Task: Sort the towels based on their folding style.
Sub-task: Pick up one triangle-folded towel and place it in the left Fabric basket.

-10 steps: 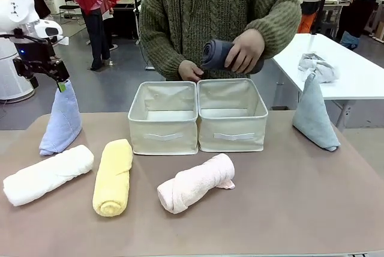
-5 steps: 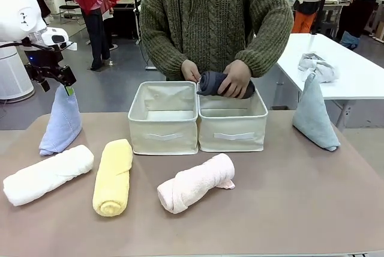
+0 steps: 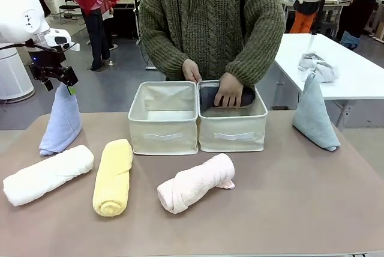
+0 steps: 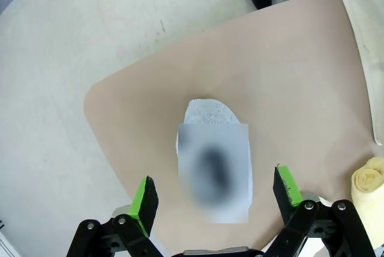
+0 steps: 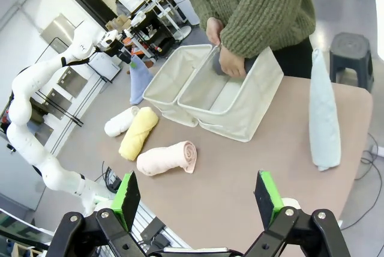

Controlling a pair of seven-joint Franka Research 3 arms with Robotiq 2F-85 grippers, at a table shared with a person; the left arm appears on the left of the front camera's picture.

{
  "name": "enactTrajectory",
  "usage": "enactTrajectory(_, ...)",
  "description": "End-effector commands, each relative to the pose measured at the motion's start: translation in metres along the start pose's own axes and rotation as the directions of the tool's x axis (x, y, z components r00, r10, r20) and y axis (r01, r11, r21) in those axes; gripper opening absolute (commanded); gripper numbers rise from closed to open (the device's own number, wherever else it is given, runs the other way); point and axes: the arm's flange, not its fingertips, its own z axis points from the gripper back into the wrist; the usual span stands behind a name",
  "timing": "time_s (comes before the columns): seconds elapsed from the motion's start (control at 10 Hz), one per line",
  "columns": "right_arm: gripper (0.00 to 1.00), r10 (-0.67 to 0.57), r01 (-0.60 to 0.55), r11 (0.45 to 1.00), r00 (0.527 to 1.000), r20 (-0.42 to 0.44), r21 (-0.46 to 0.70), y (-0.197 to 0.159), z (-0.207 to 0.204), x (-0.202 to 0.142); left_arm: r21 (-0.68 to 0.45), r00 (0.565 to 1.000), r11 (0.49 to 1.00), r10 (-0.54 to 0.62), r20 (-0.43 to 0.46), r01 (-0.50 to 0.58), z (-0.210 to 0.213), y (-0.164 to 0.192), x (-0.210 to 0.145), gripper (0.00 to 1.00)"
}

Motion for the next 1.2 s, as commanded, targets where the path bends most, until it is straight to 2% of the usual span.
enactTrajectory(0.0, 1.0, 0.003, -0.003, 1.0, 1.0, 0.004, -0.004, -0.0009, -0.0007, 0.0003, 0.005, 1.0, 0.999, -0.031, 0.002, 0.031, -0.0057, 0.0051, 0.009, 1.0)
enactTrajectory(0.1, 1.0, 0.003, -0.003, 1.0, 1.0, 0.004, -0.004, -0.0009, -0.0007, 0.0003, 0.005, 0.999, 0.999, -0.04, 0.006, 0.04, -0.0068, 0.0052, 0.0097, 0.9)
enactTrajectory(0.2, 1.0, 0.003, -0.003, 1.0, 1.0, 0.004, -0.004, -0.0009, -0.0007, 0.0003, 0.004, 0.999, 0.999, -0.044, 0.005, 0.043, -0.0072, 0.0047, 0.0101, 0.41)
enactTrajectory(0.3, 1.0, 0.003, -0.003, 1.0, 1.0, 0.004, -0.004, -0.0009, -0.0007, 0.0003, -0.006, 0.999, 0.999, -0.052, 0.009, 0.053, -0.0089, 0.0051, 0.0093, 0.31)
enactTrajectory(0.4, 1.0, 0.003, -0.003, 1.0, 1.0, 0.004, -0.004, -0.0009, -0.0007, 0.0003, -0.014, 0.998, 0.998, -0.059, 0.008, 0.059, -0.0101, 0.0051, 0.0091, 0.0)
enactTrajectory(0.6, 1.0, 0.003, -0.003, 1.0, 1.0, 0.004, -0.004, -0.0009, -0.0007, 0.0003, -0.017, 0.998, 0.997, -0.069, 0.002, 0.069, -0.0111, 0.0054, 0.0087, 0.0)
enactTrajectory(0.7, 1.0, 0.003, -0.003, 1.0, 1.0, 0.004, -0.004, -0.0009, -0.0007, 0.0003, -0.016, 0.997, 0.997, -0.072, 0.0, 0.072, -0.011, 0.0056, 0.0083, 0.07)
enactTrajectory(0.8, 1.0, 0.003, -0.003, 1.0, 1.0, 0.004, -0.004, -0.0009, -0.0007, 0.0003, -0.013, 0.997, 0.997, -0.074, -0.002, 0.074, -0.0104, 0.0057, 0.0087, 0.0)
enactTrajectory(1.1, 1.0, 0.003, -0.003, 1.0, 1.0, 0.004, -0.004, -0.0009, -0.0007, 0.0003, -0.008, 0.997, 0.997, -0.078, -0.013, 0.078, -0.008, 0.0055, 0.0071, 0.0)
